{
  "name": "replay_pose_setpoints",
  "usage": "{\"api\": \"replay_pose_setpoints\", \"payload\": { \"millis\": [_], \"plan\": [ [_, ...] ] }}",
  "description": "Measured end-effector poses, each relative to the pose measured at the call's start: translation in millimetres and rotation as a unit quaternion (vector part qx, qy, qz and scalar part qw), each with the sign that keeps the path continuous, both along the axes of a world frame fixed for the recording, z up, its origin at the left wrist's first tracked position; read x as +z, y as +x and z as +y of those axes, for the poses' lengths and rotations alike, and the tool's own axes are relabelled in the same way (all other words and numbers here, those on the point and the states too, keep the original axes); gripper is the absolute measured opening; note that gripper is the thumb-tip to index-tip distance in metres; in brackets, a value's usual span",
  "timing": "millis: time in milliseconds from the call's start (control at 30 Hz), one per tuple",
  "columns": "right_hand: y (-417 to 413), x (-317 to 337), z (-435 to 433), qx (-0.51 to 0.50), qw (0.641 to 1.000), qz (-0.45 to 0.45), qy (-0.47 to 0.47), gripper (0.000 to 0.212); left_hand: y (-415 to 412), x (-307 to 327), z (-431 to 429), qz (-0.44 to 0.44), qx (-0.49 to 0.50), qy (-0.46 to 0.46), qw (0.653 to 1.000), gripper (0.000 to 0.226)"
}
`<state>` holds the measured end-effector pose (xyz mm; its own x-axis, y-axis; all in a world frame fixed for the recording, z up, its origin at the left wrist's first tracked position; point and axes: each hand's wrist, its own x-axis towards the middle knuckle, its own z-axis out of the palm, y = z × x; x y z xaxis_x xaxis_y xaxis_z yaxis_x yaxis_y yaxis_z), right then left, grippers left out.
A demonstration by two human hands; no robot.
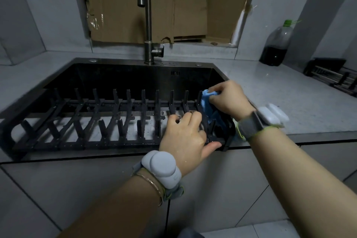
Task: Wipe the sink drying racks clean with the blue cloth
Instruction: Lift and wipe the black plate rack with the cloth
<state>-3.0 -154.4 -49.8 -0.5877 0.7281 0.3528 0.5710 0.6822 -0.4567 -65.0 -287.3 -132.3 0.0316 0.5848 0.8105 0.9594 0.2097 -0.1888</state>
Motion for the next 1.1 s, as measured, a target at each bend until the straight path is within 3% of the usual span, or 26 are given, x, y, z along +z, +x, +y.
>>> {"api": "replay_pose_setpoints", "payload": {
  "millis": [133, 333, 400, 467, 567, 600, 667, 733, 767, 833, 867, 933, 1000, 1033, 1100],
  "plan": [
    [39, -10, -39, -0.004, 0.999, -0.002, 0.048, 0.023, -2, 6, 4, -0.012, 0.014, -0.008, 1.000, 0.057],
    [91, -33, -91, 0.010, 0.995, 0.086, 0.051, 0.022, 0, 9, 1, -0.027, 0.018, -0.042, 0.999, 0.051],
    [98, -36, -94, 0.017, 0.996, 0.087, -0.021, 0.018, 1, 12, -1, -0.032, 0.022, -0.057, 0.998, 0.048],
    [104, -35, -93, -0.003, 0.980, 0.149, -0.129, 0.024, 4, 13, -2, -0.042, 0.030, -0.077, 0.996, 0.051],
    [108, -17, -83, -0.034, 0.897, 0.346, -0.272, 0.033, 8, 18, -4, -0.078, 0.065, -0.126, 0.987, 0.043],
    [110, -9, -81, -0.037, 0.880, 0.371, -0.295, 0.031, 12, 21, -6, -0.101, 0.077, -0.146, 0.981, 0.038],
    [113, 0, -82, -0.026, 0.894, 0.330, -0.301, 0.029, 23, 24, -11, -0.126, 0.063, -0.108, 0.984, 0.029],
    [111, -1, -85, -0.001, 0.923, 0.244, -0.297, 0.029, 29, 21, -19, -0.134, -0.010, -0.015, 0.991, 0.011],
    [113, -1, -87, 0.014, 0.931, 0.213, -0.296, 0.030, 35, 21, -24, -0.149, -0.056, 0.018, 0.987, 0.016],
    [116, -5, -92, 0.043, 0.931, 0.181, -0.315, 0.029, 51, 26, -36, -0.289, -0.149, -0.033, 0.945, 0.027],
    [117, -7, -95, 0.066, 0.919, 0.182, -0.344, 0.028, 61, 26, -42, -0.403, -0.185, -0.091, 0.892, 0.029],
    [115, -12, -101, 0.104, 0.883, 0.202, -0.411, 0.029, 73, 23, -39, -0.623, -0.218, -0.135, 0.739, 0.031],
    [112, -22, -106, 0.112, 0.865, 0.231, -0.431, 0.027, 75, 13, -33, -0.748, -0.206, -0.131, 0.617, 0.026],
    [111, -27, -108, 0.100, 0.862, 0.250, -0.430, 0.029, 75, 8, -32, -0.768, -0.200, -0.128, 0.595, 0.021],
    [109, -40, -108, 0.063, 0.842, 0.302, -0.442, 0.034, 69, 0, -32, -0.771, -0.178, -0.106, 0.602, 0.018]
  ]
}}
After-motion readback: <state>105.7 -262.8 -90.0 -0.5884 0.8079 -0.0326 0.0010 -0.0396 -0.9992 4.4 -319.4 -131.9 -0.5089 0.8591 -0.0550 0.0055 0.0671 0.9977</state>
